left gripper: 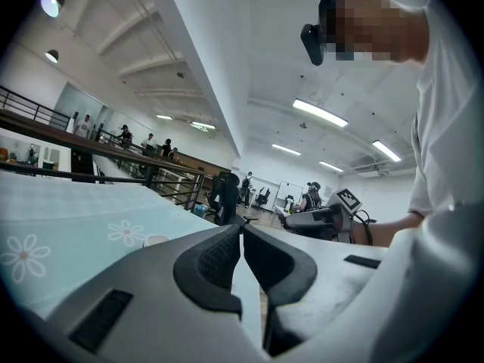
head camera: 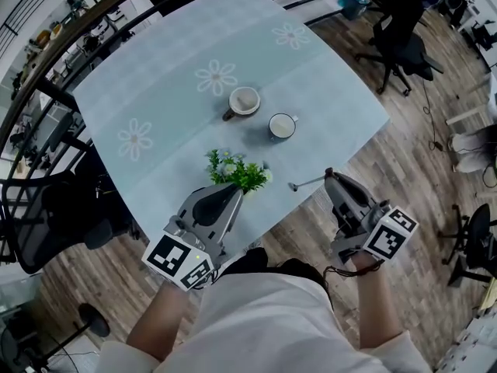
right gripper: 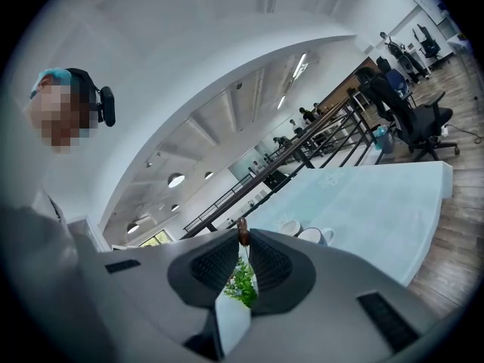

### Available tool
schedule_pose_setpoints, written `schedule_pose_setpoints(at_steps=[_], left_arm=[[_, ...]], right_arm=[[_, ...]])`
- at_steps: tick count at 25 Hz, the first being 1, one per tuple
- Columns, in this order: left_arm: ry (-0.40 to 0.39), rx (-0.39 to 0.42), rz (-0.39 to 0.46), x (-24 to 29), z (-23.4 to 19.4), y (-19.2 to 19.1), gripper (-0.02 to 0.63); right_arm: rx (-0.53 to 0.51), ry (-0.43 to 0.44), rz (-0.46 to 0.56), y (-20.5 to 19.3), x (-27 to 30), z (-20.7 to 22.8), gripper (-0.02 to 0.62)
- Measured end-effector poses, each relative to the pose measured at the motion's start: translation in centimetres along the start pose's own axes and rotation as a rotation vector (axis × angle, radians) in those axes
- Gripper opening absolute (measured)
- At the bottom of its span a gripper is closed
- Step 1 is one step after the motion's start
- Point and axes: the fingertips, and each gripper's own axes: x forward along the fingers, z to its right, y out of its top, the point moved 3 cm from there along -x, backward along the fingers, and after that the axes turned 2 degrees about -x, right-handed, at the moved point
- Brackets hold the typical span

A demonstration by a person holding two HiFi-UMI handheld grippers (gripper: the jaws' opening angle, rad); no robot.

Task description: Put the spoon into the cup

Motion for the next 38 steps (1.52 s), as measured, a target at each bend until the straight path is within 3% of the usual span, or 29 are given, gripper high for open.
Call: schedule_pose_setpoints(at_steps=[10,25,38], left_arm=[[0.042,-0.002,0.002,1.3,-1.0,0.5,0.035],[0.256,-0.024,-0.014,5.9,-2.5,1.2,0.035],[0.377,-0.081,-0.037,8.1,-3.6,-0.5,0.035]], right_arm=[[0.010,0.025,-0.013,1.8,2.2,2.5,0.055],[0.030,0.161,-0.117,6.3,9.1,10.6,0.055],[0.056,0.209,-0.220,5.7,15.3,15.6,0.057]])
